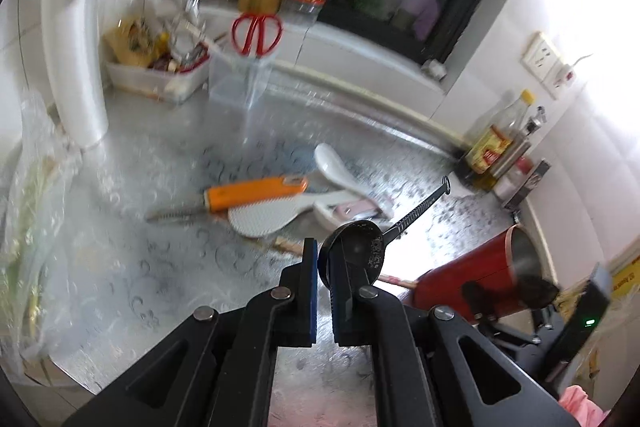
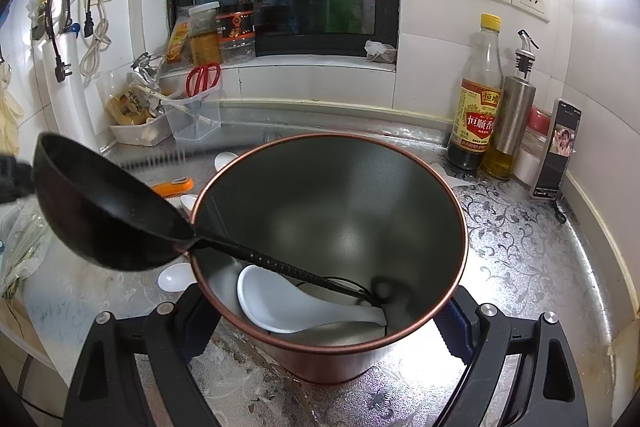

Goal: Organize utensils
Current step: 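Lift the black spoon with the left gripper toward the red holder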

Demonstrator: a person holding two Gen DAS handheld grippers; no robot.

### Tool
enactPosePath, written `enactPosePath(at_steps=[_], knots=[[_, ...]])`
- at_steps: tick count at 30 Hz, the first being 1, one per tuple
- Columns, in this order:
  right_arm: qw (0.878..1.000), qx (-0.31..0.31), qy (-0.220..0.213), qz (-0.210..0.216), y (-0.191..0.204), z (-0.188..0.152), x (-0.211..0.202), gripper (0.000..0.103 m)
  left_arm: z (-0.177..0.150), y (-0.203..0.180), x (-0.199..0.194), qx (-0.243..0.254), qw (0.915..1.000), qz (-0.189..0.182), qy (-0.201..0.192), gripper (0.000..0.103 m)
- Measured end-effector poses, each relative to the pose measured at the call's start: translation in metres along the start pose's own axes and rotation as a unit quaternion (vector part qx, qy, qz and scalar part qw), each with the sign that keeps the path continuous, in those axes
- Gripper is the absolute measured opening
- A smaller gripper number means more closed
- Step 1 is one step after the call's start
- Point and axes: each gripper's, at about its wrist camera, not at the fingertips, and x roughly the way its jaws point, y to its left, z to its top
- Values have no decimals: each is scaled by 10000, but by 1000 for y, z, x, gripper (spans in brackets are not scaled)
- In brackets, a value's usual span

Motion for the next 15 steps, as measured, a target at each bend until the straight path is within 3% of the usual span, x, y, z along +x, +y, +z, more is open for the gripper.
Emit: enactPosePath(at_steps=[8, 15], knots=[[10000, 2, 5, 5, 0, 0, 0, 92, 15, -26, -37, 490, 9975, -290, -408, 5], [10000, 6, 6, 6, 0, 0, 0, 92, 19, -50, -62, 1203, 9899, -385, -649, 5]])
